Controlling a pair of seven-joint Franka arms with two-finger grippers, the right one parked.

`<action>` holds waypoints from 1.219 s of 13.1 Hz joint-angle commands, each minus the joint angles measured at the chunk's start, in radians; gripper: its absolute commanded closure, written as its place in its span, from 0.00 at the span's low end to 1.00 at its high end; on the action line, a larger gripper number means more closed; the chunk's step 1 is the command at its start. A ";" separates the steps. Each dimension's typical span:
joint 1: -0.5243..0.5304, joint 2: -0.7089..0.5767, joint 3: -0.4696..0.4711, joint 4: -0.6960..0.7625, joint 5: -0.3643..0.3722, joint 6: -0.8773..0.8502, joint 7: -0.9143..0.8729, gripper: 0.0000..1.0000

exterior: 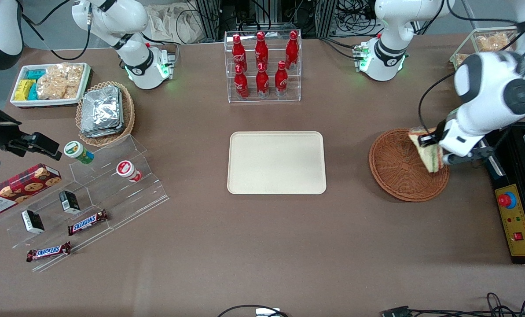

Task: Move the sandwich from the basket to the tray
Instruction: 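Lift the sandwich out of the basket with the left gripper, then carry the sandwich over the white tray and lower it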

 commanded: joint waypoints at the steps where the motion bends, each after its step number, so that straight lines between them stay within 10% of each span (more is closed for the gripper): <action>1: -0.004 0.032 -0.002 0.223 0.005 -0.218 0.021 1.00; 5: -0.032 0.093 -0.048 0.422 -0.001 -0.379 0.004 0.97; 16: -0.052 0.371 -0.576 0.518 0.115 -0.271 -0.457 0.92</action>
